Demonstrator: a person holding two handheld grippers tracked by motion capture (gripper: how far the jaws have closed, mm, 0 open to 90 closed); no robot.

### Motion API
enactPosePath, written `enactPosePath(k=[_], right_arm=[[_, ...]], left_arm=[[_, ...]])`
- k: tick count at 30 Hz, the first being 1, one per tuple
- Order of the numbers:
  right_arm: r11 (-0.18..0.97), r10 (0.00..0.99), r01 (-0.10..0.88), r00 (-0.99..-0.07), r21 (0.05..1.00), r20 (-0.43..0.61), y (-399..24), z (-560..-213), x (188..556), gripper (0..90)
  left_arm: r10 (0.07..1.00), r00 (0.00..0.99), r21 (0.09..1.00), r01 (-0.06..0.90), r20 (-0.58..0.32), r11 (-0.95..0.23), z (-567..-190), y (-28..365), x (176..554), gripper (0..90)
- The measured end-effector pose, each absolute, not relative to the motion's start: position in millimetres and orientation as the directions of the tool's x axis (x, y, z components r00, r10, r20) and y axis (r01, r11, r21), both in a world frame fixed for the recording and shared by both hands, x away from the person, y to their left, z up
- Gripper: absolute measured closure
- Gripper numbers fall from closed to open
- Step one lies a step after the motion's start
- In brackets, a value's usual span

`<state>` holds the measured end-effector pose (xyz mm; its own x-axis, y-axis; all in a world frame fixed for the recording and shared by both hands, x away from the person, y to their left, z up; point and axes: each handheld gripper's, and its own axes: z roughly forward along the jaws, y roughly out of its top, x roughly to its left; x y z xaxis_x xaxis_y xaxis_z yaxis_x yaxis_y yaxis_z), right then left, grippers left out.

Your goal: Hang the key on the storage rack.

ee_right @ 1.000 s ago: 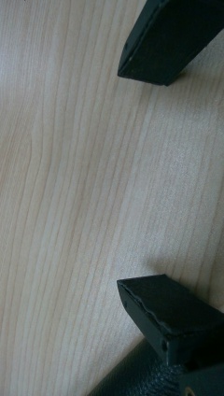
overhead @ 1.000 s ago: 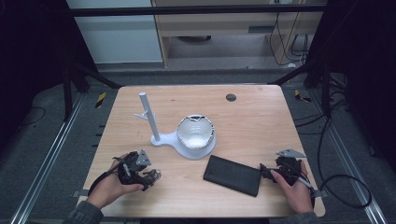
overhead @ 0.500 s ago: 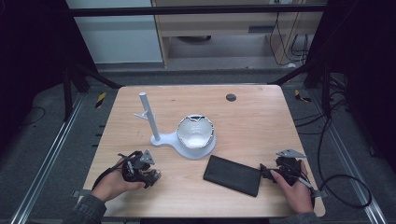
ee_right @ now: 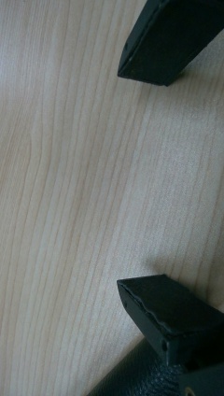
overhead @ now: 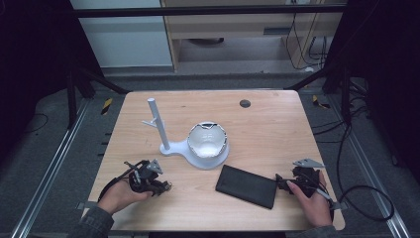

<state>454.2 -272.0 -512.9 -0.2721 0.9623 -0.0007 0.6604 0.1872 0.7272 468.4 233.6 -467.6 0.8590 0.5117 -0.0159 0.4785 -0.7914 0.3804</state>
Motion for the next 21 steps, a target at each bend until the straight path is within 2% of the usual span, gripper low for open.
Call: enactPosePath(k=[21], right_arm=[[0.186, 0.963, 0.661, -0.270, 0.727, -0.001, -271.8, -512.9, 454.1, 1.9]], left_arm=[[0.531, 0.848, 0.349, 0.497, -0.001, -0.794, -463.7, 233.5, 466.6, 79.9]])
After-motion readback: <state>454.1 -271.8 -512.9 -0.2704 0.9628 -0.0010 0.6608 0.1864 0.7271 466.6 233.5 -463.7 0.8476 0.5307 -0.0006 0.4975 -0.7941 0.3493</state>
